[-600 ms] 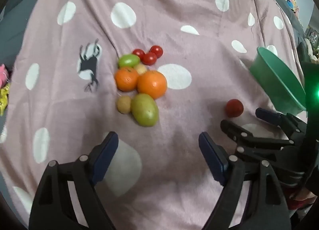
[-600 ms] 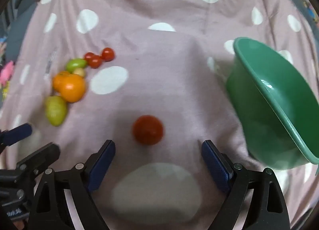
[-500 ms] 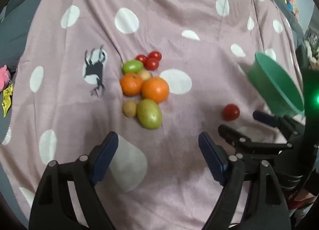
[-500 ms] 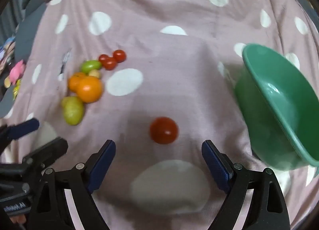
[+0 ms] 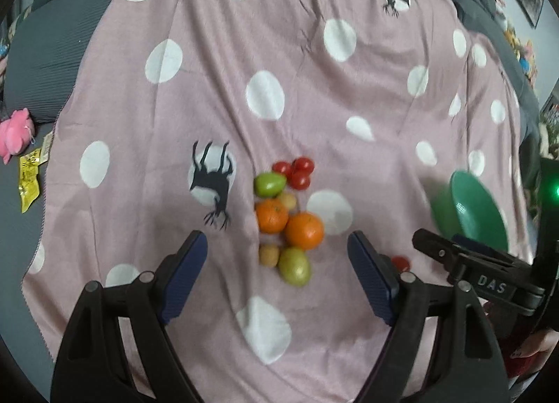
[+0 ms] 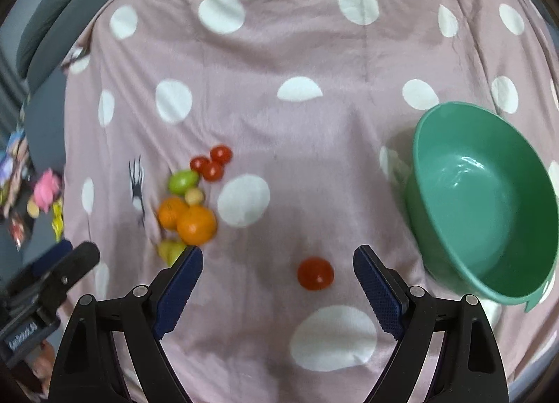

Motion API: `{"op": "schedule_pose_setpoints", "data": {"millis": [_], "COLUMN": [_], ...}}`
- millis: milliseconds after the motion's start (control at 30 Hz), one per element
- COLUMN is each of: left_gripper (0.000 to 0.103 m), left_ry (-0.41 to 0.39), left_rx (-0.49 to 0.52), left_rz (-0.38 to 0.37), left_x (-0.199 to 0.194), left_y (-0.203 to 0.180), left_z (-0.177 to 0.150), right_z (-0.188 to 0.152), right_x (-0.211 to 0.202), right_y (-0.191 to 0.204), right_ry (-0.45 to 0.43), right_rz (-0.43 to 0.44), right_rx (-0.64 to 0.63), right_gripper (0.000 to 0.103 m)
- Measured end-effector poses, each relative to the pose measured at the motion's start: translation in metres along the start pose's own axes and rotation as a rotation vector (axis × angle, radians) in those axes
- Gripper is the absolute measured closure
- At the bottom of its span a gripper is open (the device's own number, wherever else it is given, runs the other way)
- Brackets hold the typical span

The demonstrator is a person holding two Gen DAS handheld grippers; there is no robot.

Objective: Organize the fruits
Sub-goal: 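Move both grippers toward the fruit cluster beside the green bowl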

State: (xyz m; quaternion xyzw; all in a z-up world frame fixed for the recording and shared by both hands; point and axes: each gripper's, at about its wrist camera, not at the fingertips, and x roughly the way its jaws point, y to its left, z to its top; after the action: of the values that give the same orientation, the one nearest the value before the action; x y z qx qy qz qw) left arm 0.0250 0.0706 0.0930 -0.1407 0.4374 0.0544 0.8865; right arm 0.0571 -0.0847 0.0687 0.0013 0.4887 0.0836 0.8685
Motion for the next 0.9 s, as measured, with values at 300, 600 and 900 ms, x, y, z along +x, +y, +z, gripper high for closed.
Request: {"op": "schedule_pose_setpoints", "data": {"millis": [300,600,900], "left_gripper": [0.024,0.030,0.045], "left_ry": [-0.026,-0.017,0.024], "left_rx": [-0.068,-0.064,-0.092], "left_rz": [-0.042,0.017,0.015], "left_x": [0.014,0.032,0.047], "left_y": [0.001,0.019,0.028], "left_z": [0.018,0.021,0.024], "right_z": [0.029,0.037,0.032], "right_x": [0.005,0.022,0.054], "right_y": [0.009,0.016,0.024], "right_ry": [-0.041,-0.076,0.019], "right_rz": [0.017,0.042,0.145], "right_rx": [0.038,-0.040,-0.061], "right_gripper": [0.016,0.020,0.039]}}
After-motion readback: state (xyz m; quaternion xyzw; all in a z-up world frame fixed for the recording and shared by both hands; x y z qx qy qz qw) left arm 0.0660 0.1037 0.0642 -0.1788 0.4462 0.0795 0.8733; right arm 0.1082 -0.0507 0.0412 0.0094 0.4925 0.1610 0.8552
